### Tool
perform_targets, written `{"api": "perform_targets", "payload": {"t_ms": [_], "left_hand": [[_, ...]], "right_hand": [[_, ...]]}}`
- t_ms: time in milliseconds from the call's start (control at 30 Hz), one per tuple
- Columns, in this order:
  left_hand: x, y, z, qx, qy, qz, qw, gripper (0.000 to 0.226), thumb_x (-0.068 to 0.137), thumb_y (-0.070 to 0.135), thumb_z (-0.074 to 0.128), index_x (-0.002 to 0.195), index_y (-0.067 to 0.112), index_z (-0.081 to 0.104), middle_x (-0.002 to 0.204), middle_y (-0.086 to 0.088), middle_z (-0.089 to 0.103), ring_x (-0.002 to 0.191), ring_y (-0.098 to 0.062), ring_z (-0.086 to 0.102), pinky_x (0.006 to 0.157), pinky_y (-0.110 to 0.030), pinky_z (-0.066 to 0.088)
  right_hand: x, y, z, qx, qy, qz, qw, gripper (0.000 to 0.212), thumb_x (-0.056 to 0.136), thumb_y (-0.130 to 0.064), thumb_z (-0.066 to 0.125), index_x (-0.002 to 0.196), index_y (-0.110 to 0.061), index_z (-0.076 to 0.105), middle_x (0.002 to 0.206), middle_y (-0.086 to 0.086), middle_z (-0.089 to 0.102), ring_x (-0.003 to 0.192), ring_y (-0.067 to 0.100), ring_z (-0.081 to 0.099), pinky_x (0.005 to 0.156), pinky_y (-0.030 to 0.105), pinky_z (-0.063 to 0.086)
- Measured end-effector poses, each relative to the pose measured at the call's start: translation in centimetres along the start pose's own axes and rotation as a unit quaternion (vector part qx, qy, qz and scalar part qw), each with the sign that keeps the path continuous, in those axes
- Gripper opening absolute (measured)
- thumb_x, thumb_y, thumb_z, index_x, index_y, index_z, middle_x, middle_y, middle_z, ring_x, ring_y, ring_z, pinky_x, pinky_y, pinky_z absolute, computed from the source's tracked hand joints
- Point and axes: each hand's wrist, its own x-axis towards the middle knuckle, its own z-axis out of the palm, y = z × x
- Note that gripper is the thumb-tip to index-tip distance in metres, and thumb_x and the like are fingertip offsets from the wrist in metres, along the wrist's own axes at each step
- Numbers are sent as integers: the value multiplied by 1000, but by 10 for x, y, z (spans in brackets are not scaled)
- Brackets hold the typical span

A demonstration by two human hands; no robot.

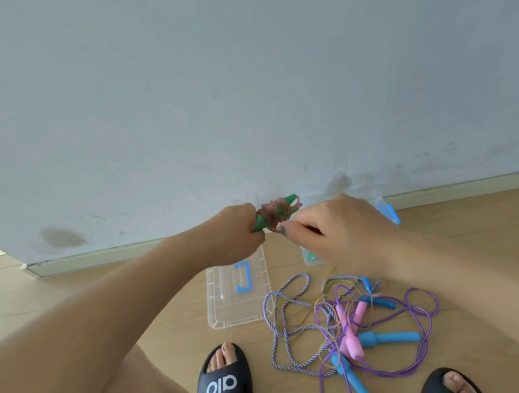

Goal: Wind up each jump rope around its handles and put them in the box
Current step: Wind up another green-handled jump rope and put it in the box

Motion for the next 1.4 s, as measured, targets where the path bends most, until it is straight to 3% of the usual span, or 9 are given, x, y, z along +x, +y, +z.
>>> {"api": "perform_targets", "payload": {"t_ms": [133, 233, 500, 633, 800, 967, 1100, 1267, 1400], "left_hand": [[-2, 8, 8, 106, -43, 69, 991, 26, 86, 29, 36, 95, 12, 54, 93, -6, 60, 76, -25, 61, 71, -40, 54], [-8, 25, 17, 161, -41, 130, 977, 11, 93, 22, 41, 90, 12, 44, 80, -4, 52, 70, -26, 55, 64, -39, 47], [-23, 51, 13, 32, 16, 273, 961, 11, 97, 20, 53, 95, 13, 46, 79, 1, 52, 67, -16, 44, 59, -26, 30], [-25, 46, 8, -60, 52, 244, 966, 14, 97, 24, 57, 100, 11, 55, 74, 5, 54, 65, -15, 45, 57, -23, 35], [-26, 48, 5, -172, 46, 122, 977, 21, 92, 26, 61, 104, 19, 46, 75, 4, 56, 69, -17, 49, 65, -29, 44], [-21, 49, -2, -337, -12, 92, 937, 31, 84, 8, 60, 107, 26, 51, 68, -3, 46, 61, -23, 41, 56, -36, 41], [-11, 42, -4, -422, 19, 20, 906, 24, 82, 2, 57, 97, 20, 54, 68, -8, 48, 59, -22, 38, 50, -28, 36], [-6, 25, -4, -156, -12, -5, 988, 24, 85, 12, 60, 104, 20, 49, 89, -6, 60, 68, -20, 51, 61, -33, 43], [-9, 40, 7, 19, -62, 79, 995, 12, 86, 14, 50, 97, 15, 52, 92, -3, 60, 85, -25, 58, 69, -37, 48]], "right_hand": [[5, -10, -20, 12, 17, -47, 999, 53, 97, -51, 47, 56, -18, 38, 51, -6, 45, 52, 14, 38, 49, 28, 23], [16, -2, -29, 35, 43, -43, 998, 58, 97, -50, 52, 57, -15, 29, 46, 0, 28, 49, 16, 28, 49, 31, 19], [33, 49, -32, 110, -36, 46, 992, 60, 96, -49, 57, 58, -15, 26, 57, 3, 20, 52, 15, 18, 53, 32, 16], [27, 57, -6, 209, -77, 119, 968, 56, 90, -54, 57, 58, -11, 40, 59, 5, 31, 56, 16, 29, 55, 29, 24], [21, 51, 12, 196, -105, 184, 957, 40, 91, 4, 49, 60, -17, 36, 55, -4, 36, 51, 9, 30, 46, 16, 26], [8, 39, 12, 223, -87, 196, 951, 53, 104, -39, 41, 55, -16, 41, 41, -8, 40, 36, 7, 32, 39, 14, 26], [-5, 31, 9, 167, -76, 175, 967, 57, 105, -42, 34, 56, -14, 45, 48, -1, 44, 49, 17, 41, 57, 29, 36], [-14, 16, -7, 12, -9, 59, 998, 55, 101, -46, 38, 59, -10, 36, 49, 2, 33, 50, 18, 30, 48, 32, 22], [-5, 1, -26, -22, 42, -19, 999, 57, 98, -47, 46, 53, -14, 34, 44, 3, 32, 47, 18, 31, 47, 33, 23]]}}
